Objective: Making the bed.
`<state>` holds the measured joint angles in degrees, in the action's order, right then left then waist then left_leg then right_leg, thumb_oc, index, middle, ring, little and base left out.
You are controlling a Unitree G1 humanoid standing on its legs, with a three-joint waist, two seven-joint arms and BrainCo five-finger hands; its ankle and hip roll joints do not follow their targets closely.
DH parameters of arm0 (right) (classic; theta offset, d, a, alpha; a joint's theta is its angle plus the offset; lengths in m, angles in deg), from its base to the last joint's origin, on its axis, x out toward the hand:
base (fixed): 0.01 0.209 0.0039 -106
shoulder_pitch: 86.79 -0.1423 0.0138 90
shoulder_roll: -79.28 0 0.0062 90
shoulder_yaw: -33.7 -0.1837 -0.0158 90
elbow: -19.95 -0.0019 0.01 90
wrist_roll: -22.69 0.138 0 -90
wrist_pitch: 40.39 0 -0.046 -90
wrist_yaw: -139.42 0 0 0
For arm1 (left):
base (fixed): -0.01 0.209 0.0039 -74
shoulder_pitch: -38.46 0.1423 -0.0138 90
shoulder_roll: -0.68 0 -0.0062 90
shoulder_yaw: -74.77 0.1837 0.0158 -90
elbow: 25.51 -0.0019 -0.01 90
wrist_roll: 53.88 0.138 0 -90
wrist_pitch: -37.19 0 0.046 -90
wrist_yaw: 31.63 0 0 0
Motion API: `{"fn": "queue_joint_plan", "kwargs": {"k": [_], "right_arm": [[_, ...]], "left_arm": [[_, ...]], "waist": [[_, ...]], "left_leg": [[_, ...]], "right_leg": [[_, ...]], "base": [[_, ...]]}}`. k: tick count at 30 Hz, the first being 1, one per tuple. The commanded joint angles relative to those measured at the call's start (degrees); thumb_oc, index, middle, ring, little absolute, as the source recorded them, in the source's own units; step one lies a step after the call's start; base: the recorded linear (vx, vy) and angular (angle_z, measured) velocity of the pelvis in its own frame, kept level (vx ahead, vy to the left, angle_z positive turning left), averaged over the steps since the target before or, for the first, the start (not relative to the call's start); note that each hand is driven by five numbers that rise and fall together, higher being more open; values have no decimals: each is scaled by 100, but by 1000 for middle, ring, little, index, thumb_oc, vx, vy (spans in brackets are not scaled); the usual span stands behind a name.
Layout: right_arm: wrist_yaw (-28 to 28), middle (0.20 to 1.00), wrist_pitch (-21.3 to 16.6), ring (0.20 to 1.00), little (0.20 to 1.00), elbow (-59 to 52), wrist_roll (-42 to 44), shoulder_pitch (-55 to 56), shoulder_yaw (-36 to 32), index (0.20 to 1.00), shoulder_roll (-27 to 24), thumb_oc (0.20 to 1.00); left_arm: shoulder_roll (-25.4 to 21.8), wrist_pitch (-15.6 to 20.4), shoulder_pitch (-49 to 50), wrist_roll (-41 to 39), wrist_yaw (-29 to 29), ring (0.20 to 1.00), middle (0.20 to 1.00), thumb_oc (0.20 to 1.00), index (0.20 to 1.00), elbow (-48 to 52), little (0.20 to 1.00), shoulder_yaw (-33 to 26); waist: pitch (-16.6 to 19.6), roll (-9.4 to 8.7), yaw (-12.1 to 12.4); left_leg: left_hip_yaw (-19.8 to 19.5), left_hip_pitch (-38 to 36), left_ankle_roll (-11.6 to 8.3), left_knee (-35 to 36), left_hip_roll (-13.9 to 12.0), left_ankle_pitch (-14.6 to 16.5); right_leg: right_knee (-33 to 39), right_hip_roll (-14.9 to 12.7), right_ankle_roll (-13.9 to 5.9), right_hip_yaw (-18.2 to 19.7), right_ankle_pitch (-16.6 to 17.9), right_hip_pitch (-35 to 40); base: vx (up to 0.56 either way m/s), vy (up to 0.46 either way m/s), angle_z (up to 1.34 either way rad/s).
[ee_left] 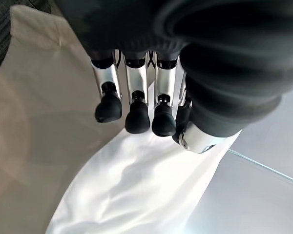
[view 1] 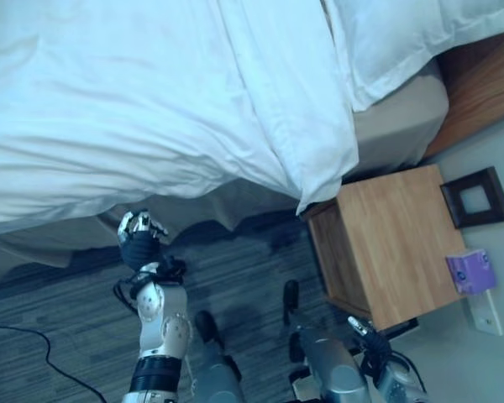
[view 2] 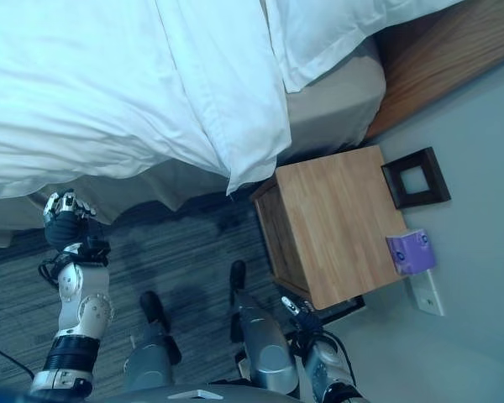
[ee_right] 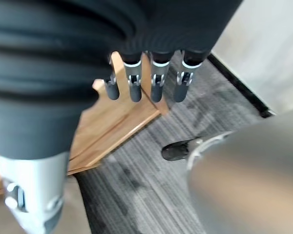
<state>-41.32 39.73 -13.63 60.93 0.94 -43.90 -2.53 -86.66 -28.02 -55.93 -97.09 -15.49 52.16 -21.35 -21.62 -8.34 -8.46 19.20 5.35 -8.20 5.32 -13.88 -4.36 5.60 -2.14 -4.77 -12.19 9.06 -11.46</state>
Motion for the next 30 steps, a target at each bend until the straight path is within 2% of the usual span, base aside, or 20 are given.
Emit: {"fn": "queue_joint_plan", "kwargs": {"k": [1, 4, 5, 9, 12, 15, 16, 17, 18, 19, 20, 21, 22, 24, 25, 26, 27, 28, 29, 30], "right_arm": [[-61, 1000, 19, 1000, 1000, -33, 111, 194, -53, 1000, 50, 1000], [-25, 1000, 109, 1000, 1000, 11, 109, 210, -89, 1000, 21, 1000], [39, 1000, 189, 1000, 1000, 110, 45, 203, -90, 1000, 3, 1000], [262, 1000, 381, 1000, 1000, 366, -72, 230, -152, 1000, 3, 1000], [382, 1000, 450, 1000, 1000, 447, -220, 235, -223, 1000, -13, 1000], [376, 1000, 430, 1000, 1000, 227, -611, 189, -92, 1000, -116, 1000], [337, 1000, 414, 1000, 1000, 95, -740, 121, -37, 1000, -173, 1000], [329, 1000, 382, 1000, 1000, -99, -894, 76, 48, 1000, -243, 1000], [440, 1000, 540, 1000, 1000, -89, -1152, 453, 241, 1000, -20, 1000], [377, 1000, 53, 1000, 1000, -497, -1495, 219, 364, 1000, -391, 1000], [77, 1000, -479, 1000, 1000, -1390, -971, -715, 357, 1000, -517, 1000], [30, 1000, -238, 1000, 1000, -2102, -693, -817, 138, 1000, -546, 1000], [734, 1000, -17, 1000, 1000, -2350, -965, 456, 360, 1000, -287, 1000], [752, 1000, -14, 1000, 1000, -2349, -947, 461, 356, 1000, -285, 1000], [534, 1000, -359, 1000, 1000, -2538, -917, 5, 550, 1000, -507, 1000], [513, 1000, -401, 1000, 1000, -2197, -1520, 331, 964, 1000, -494, 1000], [120, 1000, -204, 1000, 1000, -2361, -2812, 615, 1525, 1000, -629, 1000], [902, 1000, -151, 1000, 1000, -3086, -1890, 804, 1718, 1000, -508, 1000], [916, 1000, -128, 1000, 1000, -3114, -1868, 820, 1722, 1000, -521, 1000], [721, 1000, -514, 1000, 1000, -3598, -1766, 506, 1514, 1000, -802, 1000]], "left_arm": [[-266, -9, 214, -189, -328, 200, 200, 200, 200, -73, 200, -38], [-347, -198, 184, 6, -440, 200, 200, 200, 200, -247, 200, 211], [-337, -442, 230, 106, -762, 200, 200, 200, 200, -187, 200, 578], [-183, -816, 176, -154, -1432, 200, 200, 200, 200, 94, 200, 1140], [-138, -1019, 148, -341, -1805, 200, 200, 200, 200, 318, 200, 1349], [-272, -1116, 142, -6, -1879, 200, 200, 200, 200, 297, 200, 1450], [-326, -1126, 131, 181, -1843, 379, 379, 379, 379, 237, 379, 1477], [-380, -1117, 170, 332, -1815, 1000, 1000, 1000, 1000, 178, 1000, 1478], [-421, -1041, 154, 525, -1798, 1000, 1000, 1000, 1000, 106, 1000, 1446], [-483, -990, 59, 810, -1557, 1000, 1000, 1000, 1000, -57, 1000, 1408], [-565, -1003, -16, 1131, -1320, 1000, 1000, 1000, 1000, -188, 1000, 1317], [-511, -894, 114, 1026, -1357, 1000, 1000, 1000, 1000, -123, 1000, 1323], [-807, -776, 643, 1557, -1236, 1000, 1000, 1000, 1000, -62, 1000, 1021], [-817, -776, 650, 1561, -1231, 1000, 1000, 1000, 1000, -57, 1000, 1026], [-890, -937, 601, 1759, -1361, 1000, 1000, 1000, 1000, -65, 1000, 1099], [-820, -827, 793, 1880, -1173, 1000, 1000, 1000, 1000, -231, 1000, 1044], [-692, -671, 1039, 1754, -1108, 1000, 1000, 1000, 1000, -172, 1000, 979], [-655, -743, 1312, 1867, -1025, 1000, 1000, 1000, 1000, -188, 1000, 1068], [-660, -742, 1328, 1866, -1027, 1000, 1000, 1000, 1000, -183, 1000, 1065], [-766, -861, 1344, 1942, -1089, 1000, 1000, 1000, 1000, -180, 1000, 1032]], "waist": [[371, -242, 97], [487, -277, 97], [590, -281, 76], [851, -298, -71], [1072, -258, -177], [1279, -187, -226], [1340, -161, -238], [1372, -120, -223], [1405, -71, -328], [1416, -14, -342], [1492, 39, -231], [1503, 64, -184], [1546, 133, -309], [1568, 116, -306], [1591, 127, -218], [1588, 146, -172], [1548, 148, -108], [1518, 141, -41], [1541, 128, -49], [1525, 141, 32]], "left_leg": [[13, -164, -414, -98, -523, -9], [-9, -287, -392, -88, -472, -6], [-6, -438, -372, -102, -451, 47], [48, -698, -324, -93, -395, 101], [95, -830, -281, -75, -339, 111], [113, -981, -240, -55, -277, 154], [112, -1026, -226, -49, -250, 169], [112, -1114, -212, -56, -238, 213], [185, -1182, -200, -54, -221, 224], [194, -1202, -171, -48, -168, 226], [122, -1235, -158, -52, -146, 267], [77, -1272, -134, -60, -118, 289], [191, -1367, -129, -61, -82, 281], [192, -1346, -125, -55, -68, 260], [94, -1347, -108, -44, -38, 284], [1, -1372, -97, -39, 4, 330], [-39, -1363, -85, -50, 15, 350], [-124, -1343, -69, -60, 37, 347], [-127, -1323, -64, -51, 50, 320], [-204, -1292, -54, -52, 72, 312]], "right_leg": [[-60, -401, -424, -181, -233, -182], [-60, -413, -407, -174, -250, -54], [-60, -412, -409, -163, -299, 108], [-60, -402, -418, -79, -338, 341], [-60, -423, -433, -13, -328, 426], [-60, -453, -450, 42, -334, 542], [-60, -468, -458, 59, -336, 576], [-60, -484, -469, 67, -353, 657], [-60, -487, -480, 112, -331, 674], [-60, -529, -494, 148, -314, 682], [-60, -570, -497, 137, -343, 753], [-60, -587, -494, 140, -353, 814], [-61, -606, -516, 168, -330, 854], [-60, -617, -514, 173, -317, 830], [-60, -667, -516, 135, -326, 865], [-63, -713, -539, 81, -341, 960], [-78, -750, -551, 45, -352, 994], [-93, -791, -562, -25, -359, 1053], [-84, -802, -559, -27, -341, 1036], [-89, -846, -570, -82, -344, 1052]], "base": [[42, -6, 2], [39, -6, 8], [0, 7, 7], [32, 14, 1], [5, 39, -9], [49, 48, -20], [61, 58, -16], [39, 94, -11], [26, 125, -3], [31, 133, -7], [60, 102, -21], [55, 135, -29], [19, 100, -18], [2, 51, 9], [23, 58, -5], [19, 78, -5], [-4, 66, 35], [-17, 28, 55], [-14, 21, 61], [-15, 38, 34]]}}
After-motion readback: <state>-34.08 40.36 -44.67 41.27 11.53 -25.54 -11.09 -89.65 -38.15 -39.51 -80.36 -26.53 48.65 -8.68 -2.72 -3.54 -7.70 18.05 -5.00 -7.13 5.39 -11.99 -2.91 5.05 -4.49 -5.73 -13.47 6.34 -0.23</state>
